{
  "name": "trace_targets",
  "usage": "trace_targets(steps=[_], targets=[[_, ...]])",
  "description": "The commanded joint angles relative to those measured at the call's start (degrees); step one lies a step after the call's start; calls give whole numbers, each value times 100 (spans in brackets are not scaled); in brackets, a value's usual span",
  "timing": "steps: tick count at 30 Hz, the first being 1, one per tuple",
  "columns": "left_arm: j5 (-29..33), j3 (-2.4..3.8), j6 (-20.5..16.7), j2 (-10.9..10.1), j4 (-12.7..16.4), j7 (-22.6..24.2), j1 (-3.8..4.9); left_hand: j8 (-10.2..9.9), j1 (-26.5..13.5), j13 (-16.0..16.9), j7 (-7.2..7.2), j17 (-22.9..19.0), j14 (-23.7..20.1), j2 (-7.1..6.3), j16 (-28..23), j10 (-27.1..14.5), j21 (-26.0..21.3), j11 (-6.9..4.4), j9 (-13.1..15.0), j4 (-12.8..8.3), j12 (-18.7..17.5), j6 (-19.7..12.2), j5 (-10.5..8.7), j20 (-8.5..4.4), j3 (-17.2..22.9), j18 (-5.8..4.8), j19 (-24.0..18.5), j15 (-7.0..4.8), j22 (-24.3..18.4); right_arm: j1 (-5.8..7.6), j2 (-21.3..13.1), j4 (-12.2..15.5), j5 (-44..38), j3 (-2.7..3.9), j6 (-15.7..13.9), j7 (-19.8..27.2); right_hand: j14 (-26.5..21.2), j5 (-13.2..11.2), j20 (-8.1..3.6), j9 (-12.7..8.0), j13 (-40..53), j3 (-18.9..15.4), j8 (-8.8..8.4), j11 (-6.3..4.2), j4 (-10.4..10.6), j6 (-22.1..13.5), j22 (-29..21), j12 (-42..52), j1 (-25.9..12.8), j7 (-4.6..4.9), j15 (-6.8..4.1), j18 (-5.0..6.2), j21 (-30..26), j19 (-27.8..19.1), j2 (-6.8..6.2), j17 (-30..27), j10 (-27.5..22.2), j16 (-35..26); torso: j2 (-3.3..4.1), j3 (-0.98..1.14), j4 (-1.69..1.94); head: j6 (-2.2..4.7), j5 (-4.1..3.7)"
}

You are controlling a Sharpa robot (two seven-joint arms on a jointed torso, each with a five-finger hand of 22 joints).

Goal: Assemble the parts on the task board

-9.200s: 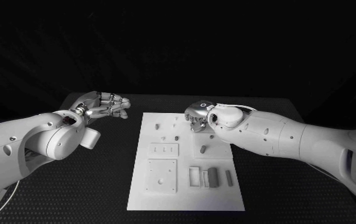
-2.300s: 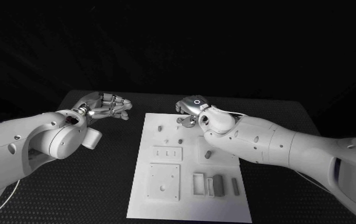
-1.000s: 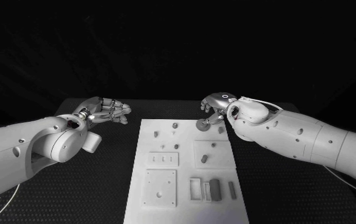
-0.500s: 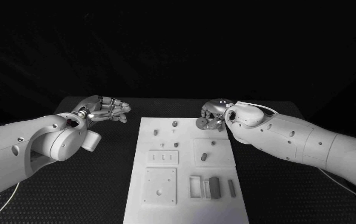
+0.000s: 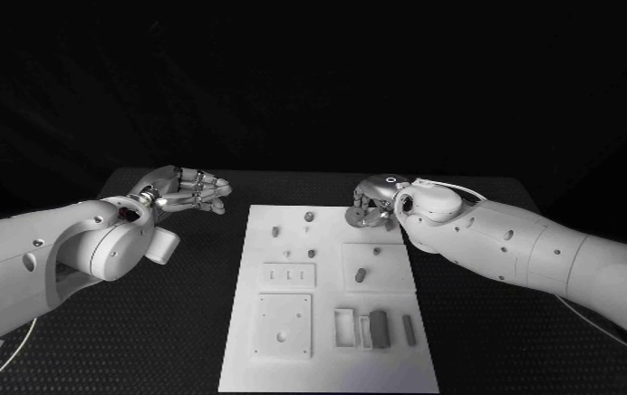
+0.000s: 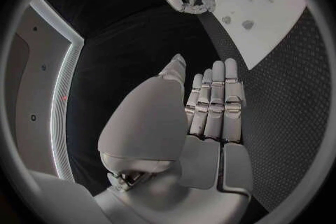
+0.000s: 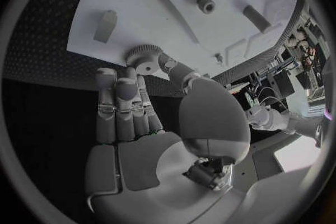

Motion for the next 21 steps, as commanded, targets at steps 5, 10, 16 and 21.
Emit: trace_targets(steps=[5,10,16,21], targets=[[7,4,71,-4,26,60,4,-25,-25,-9,3,11,21,-13,-34,-10,-19,20,-7,5,-33,-19,-19,-15,34,59,30,5,6,-5,46,-76,21,-13,177,141,1,-24,-36,-3,25,-12,42,3,-107,57,100,21,-4,24,-32,544,44,-3,397,-29,36,43,4,1,-3,-15,-4],[7,4,76,-10,37,56,4,-25,-28,-9,3,13,22,-14,-35,-10,-19,20,-7,5,-34,-19,-19,-15,34,58,30,6,6,-8,79,-126,26,-31,217,159,-8,-22,-26,-18,41,-34,43,1,-224,48,105,18,-17,28,-34,544,53,-26,596,-45,56,56,5,4,-1,-32,1],[7,4,80,-12,44,52,5,-25,-31,-10,4,15,22,-16,-38,-10,-20,21,-7,6,-36,-20,-19,-14,33,58,30,6,7,-13,121,-176,26,-85,222,170,-12,-20,-17,-48,69,-63,13,-19,-293,-11,103,42,-69,27,-53,544,61,-33,565,-58,120,67,1,3,2,-48,10],[7,4,80,-16,52,45,5,-26,-33,-10,4,17,22,-18,-40,-11,-21,21,-8,6,-38,-20,-19,-14,32,58,29,6,7,-13,131,-186,-16,-117,254,150,-13,-20,-19,-78,170,-57,-11,-97,-331,-66,98,151,-86,3,-127,544,71,-25,499,-74,320,76,2,4,-1,-61,17]])
